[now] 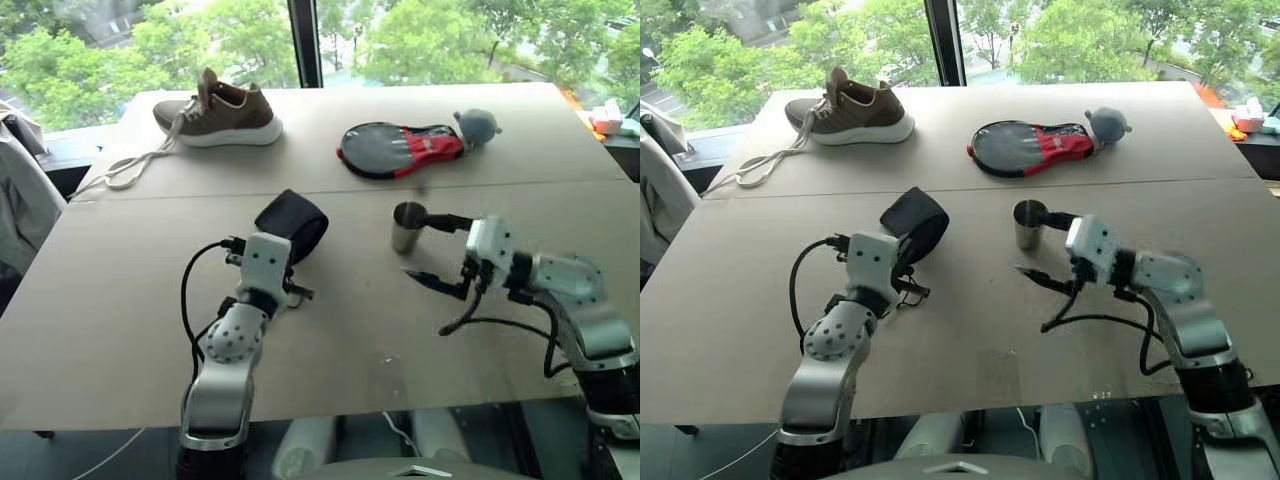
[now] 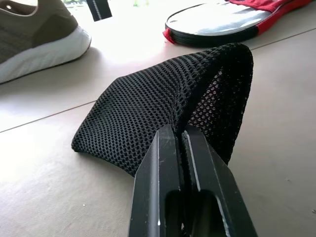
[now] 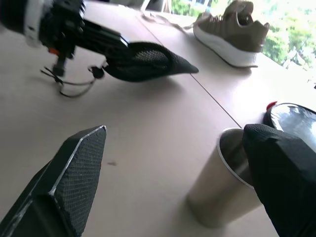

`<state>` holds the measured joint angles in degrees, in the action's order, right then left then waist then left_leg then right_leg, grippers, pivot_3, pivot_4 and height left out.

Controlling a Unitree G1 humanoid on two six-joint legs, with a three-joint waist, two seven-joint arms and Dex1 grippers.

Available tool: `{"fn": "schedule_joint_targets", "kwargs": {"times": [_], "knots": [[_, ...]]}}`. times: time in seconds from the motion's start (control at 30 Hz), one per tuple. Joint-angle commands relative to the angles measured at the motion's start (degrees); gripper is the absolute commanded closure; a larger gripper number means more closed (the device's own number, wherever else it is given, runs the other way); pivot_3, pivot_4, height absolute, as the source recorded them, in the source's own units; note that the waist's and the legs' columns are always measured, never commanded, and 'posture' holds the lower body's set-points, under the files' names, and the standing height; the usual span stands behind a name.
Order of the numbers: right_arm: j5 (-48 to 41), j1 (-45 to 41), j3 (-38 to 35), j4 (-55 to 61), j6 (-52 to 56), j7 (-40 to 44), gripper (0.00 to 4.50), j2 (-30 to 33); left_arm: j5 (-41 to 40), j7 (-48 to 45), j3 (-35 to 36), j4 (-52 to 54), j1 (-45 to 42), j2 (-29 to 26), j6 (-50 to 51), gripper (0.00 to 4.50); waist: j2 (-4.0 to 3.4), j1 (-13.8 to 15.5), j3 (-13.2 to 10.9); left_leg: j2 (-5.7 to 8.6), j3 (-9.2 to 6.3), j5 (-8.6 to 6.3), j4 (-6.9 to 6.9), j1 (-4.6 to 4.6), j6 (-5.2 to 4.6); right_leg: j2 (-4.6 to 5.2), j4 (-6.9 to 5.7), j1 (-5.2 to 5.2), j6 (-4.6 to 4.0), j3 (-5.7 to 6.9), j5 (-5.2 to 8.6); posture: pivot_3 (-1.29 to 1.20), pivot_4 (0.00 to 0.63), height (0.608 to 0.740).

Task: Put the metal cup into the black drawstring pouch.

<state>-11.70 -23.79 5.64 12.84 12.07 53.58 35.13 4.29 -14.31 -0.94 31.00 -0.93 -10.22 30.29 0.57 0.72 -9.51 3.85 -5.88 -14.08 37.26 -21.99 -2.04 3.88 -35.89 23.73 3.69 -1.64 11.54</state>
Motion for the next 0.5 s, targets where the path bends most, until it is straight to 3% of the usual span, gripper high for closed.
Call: {"fn": "schedule_joint_targets", "kwargs": {"times": [0.03,0.2,0.23,0.3,0.5], "knots": [[7.04,-6.08,5.64,-0.70,4.33,0.22,0.00,2.55,-4.79,-2.99,2.44,3.55,-3.45,-1.50,4.84,4.46,0.03,0.17,0.02,0.00,-0.06,0.00,-0.01,-0.01,0.00,0.00,0.01,0.00,-0.01,0.06,0.00,0.00,0.150,0.736],[12.01,-11.07,10.83,-5.44,4.92,1.31,0.00,2.88,-11.36,-8.19,4.53,4.26,-6.58,-5.24,9.01,4.46,0.07,0.11,0.01,0.11,-0.14,0.10,-0.01,-0.14,0.26,0.12,0.08,0.02,-0.04,0.15,0.00,0.00,0.150,0.736],[12.43,-11.40,11.56,-5.79,4.86,2.28,0.26,3.22,-12.60,-8.92,5.22,4.34,-7.22,-6.00,9.91,4.49,0.08,0.05,0.00,0.12,-0.14,0.10,-0.01,-0.15,0.26,0.12,0.09,0.03,-0.04,0.14,0.00,0.00,0.150,0.736],[13.82,-11.87,12.87,-6.15,4.60,3.84,0.88,4.31,-14.38,-9.38,6.51,4.20,-8.45,-7.42,11.36,4.50,0.07,0.01,-0.03,0.12,-0.14,0.10,-0.01,-0.18,0.26,0.12,0.10,0.06,-0.04,0.14,0.00,0.00,0.150,0.736],[14.50,-12.25,12.98,-4.83,5.36,5.98,3.68,5.87,-18.03,-8.49,9.45,3.28,-11.32,-8.59,14.14,4.50,0.08,-0.02,-0.03,0.11,-0.17,0.09,-0.01,-0.16,0.27,0.10,0.09,0.05,-0.03,0.16,0.00,0.00,0.150,0.736]]}}
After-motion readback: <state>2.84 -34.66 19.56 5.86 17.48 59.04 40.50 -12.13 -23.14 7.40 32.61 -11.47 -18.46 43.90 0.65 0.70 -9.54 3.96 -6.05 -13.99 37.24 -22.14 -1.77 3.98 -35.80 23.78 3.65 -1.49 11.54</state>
